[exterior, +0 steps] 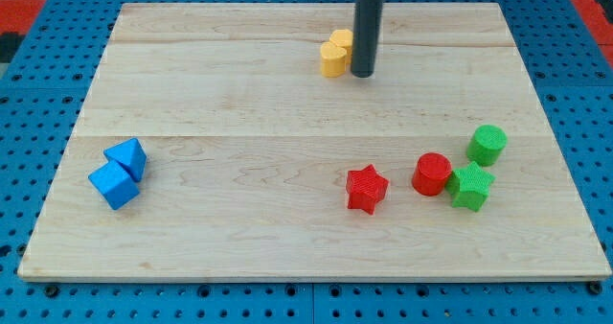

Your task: Move the hexagon to the center left of the board

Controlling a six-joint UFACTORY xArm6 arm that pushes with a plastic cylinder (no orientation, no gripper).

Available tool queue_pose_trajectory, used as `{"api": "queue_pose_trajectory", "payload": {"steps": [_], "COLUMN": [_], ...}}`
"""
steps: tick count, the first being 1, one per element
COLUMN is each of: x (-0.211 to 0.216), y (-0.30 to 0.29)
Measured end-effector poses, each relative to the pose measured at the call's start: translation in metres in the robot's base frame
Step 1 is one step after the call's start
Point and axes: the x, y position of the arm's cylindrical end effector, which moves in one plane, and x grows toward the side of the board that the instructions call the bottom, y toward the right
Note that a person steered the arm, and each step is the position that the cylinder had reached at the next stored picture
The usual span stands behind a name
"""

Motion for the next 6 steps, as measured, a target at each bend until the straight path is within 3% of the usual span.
{"api": "queue_pose_trajectory", "payload": {"steps": [1, 2, 4, 5, 6], "x": [-0.03, -0.056, -0.013, -0.013, -0.054], "y": [0.014, -0.035, -0.229, -0.316, -0.248]}}
